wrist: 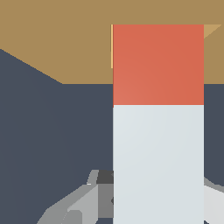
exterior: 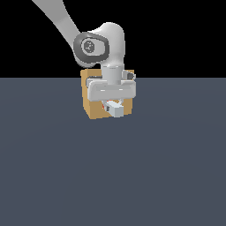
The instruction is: Insert the peg into the horizontal hole in a box.
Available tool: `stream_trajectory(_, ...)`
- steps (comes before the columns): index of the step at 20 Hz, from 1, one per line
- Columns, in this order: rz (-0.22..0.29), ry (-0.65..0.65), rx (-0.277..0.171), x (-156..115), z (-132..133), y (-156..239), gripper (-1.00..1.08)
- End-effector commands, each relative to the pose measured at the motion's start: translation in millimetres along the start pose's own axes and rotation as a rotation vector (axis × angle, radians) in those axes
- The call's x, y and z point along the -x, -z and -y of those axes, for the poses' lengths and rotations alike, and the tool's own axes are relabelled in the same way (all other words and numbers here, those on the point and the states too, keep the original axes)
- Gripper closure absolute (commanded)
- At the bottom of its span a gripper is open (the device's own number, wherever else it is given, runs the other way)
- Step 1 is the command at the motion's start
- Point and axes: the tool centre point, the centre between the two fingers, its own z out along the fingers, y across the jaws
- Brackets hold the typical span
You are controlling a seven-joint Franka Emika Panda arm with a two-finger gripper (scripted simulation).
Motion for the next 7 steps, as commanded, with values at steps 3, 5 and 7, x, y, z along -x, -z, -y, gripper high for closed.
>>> stream_trajectory(3, 0.001, -0.002, 0.004, -24, -1, 2, 1.08)
stream_trajectory(5, 0.001, -0.002, 0.004, -29, -2, 2, 1.08)
stream_trajectory(7, 0.001, -0.002, 0.004, -31, -2, 2, 1.08)
